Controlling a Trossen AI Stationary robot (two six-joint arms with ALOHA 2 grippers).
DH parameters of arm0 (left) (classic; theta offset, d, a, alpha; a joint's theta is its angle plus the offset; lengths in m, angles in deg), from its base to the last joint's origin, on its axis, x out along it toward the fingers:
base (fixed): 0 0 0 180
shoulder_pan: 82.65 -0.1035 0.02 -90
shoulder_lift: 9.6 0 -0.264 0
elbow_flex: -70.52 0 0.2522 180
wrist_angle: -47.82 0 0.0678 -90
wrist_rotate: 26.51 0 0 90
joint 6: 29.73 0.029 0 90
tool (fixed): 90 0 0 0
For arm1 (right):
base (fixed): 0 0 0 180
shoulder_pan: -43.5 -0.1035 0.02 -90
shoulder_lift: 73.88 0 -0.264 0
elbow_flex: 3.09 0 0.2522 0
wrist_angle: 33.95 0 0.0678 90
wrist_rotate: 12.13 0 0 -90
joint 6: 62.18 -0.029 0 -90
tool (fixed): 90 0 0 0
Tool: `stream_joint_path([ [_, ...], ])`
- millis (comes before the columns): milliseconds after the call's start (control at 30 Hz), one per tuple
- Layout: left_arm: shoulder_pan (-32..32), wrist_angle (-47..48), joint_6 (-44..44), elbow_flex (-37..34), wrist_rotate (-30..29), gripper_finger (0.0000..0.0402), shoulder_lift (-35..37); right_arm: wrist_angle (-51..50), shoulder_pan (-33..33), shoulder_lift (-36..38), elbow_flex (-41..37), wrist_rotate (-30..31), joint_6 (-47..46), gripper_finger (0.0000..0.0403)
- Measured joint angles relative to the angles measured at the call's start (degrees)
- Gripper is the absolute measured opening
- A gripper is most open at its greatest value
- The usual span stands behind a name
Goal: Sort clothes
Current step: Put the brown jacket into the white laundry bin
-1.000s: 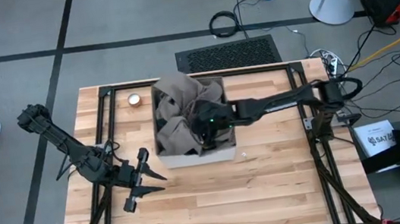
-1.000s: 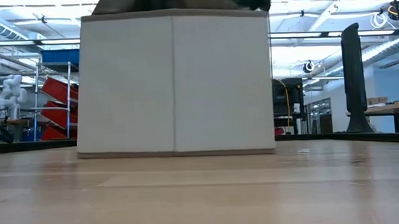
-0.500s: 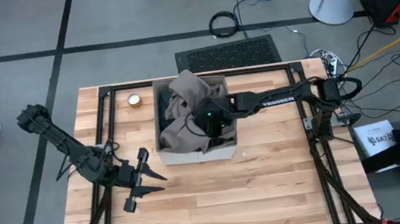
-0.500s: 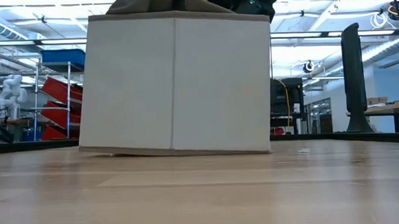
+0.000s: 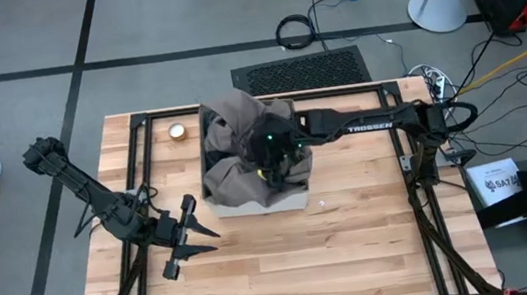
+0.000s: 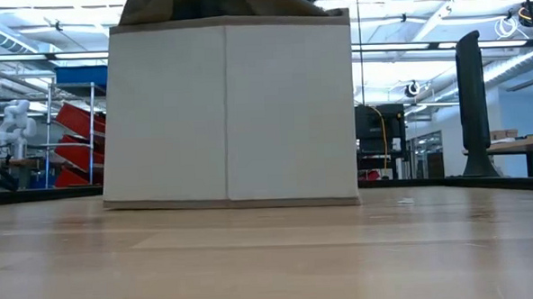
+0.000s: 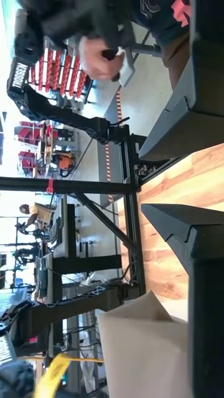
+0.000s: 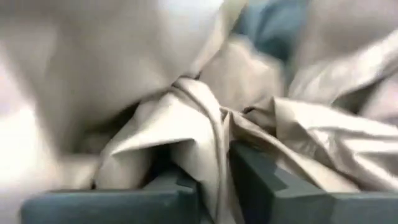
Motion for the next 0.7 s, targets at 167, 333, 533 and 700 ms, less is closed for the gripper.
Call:
stream_joint_path([
  [167,0.0,0.2,0.0,0.0,0.0,0.0132,0.0,-3.0,0.7,0.0,6.7,2.0,-1.3,0.0114],
  [333,-0.8,-2.0,2.9,0.0,-3.4,0.0132,-1.0,-7.4,0.8,0.1,13.3,2.0,-3.2,0.0164],
  [533,-6.5,-11.1,11.0,0.0,-9.8,0.0132,-7.9,-13.4,0.8,0.3,20.4,1.6,-3.2,0.0193],
  [700,-11.5,-14.5,12.9,0.5,-11.8,0.0132,-14.7,-15.5,0.8,0.3,21.7,1.6,-3.6,0.0193],
])
